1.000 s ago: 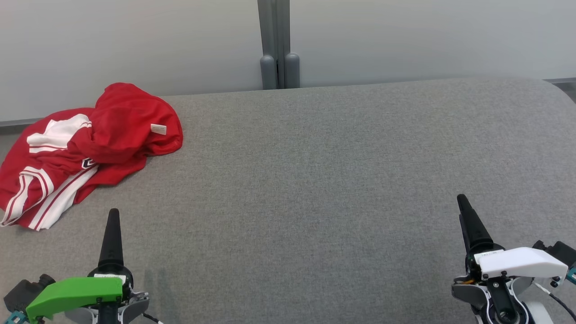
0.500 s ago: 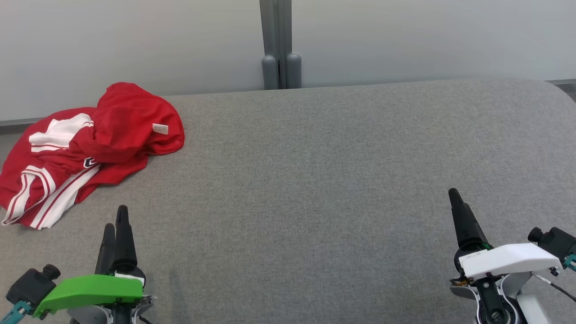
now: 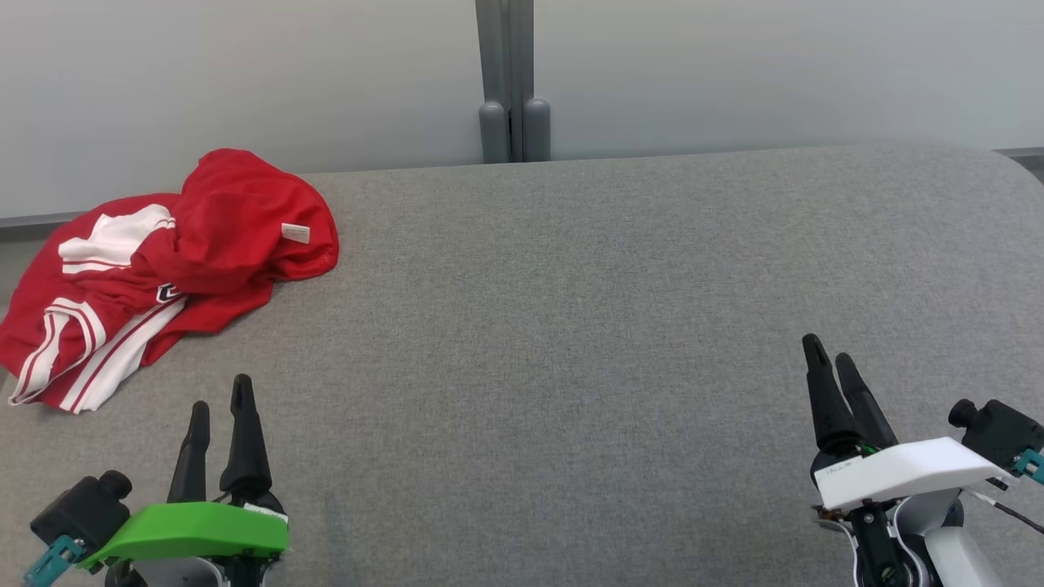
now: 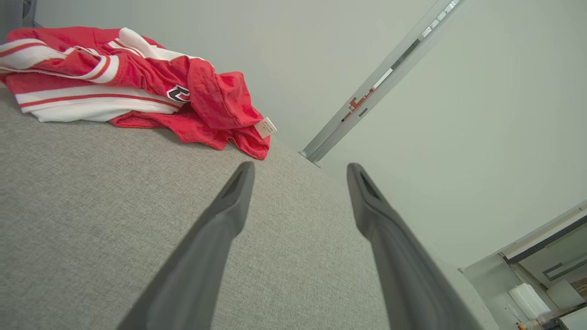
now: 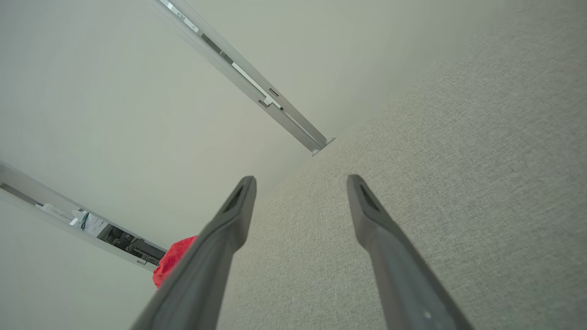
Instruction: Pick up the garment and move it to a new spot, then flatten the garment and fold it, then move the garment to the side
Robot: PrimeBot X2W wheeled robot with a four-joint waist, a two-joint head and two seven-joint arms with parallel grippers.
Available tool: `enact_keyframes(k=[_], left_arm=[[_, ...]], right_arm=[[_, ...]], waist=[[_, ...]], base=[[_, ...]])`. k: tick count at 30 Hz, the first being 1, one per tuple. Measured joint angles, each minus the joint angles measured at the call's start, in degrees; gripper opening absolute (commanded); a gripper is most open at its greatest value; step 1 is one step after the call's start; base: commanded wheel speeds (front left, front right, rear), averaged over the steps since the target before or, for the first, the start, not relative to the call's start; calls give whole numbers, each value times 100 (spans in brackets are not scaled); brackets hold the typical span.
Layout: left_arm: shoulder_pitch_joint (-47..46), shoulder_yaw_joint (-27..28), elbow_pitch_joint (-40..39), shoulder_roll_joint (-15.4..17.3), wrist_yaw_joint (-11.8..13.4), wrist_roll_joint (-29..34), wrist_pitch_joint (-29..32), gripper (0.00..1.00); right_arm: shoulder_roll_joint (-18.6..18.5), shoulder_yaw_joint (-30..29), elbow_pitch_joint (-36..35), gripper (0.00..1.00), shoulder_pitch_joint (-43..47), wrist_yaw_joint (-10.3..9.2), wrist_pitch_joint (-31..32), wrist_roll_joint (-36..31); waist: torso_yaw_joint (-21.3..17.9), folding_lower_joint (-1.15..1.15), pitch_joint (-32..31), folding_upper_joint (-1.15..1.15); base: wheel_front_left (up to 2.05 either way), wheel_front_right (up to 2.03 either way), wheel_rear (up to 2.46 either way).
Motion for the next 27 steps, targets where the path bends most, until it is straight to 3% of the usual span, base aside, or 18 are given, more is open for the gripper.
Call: enact_keyframes(k=[27], left_arm=[[103, -132, 132, 20, 158, 1907, -416, 100]], right_arm=[[-73, 269, -10, 100, 100, 1, -414, -1651]], waist=[[-3, 0, -26, 0]], base=[[0, 0, 0]])
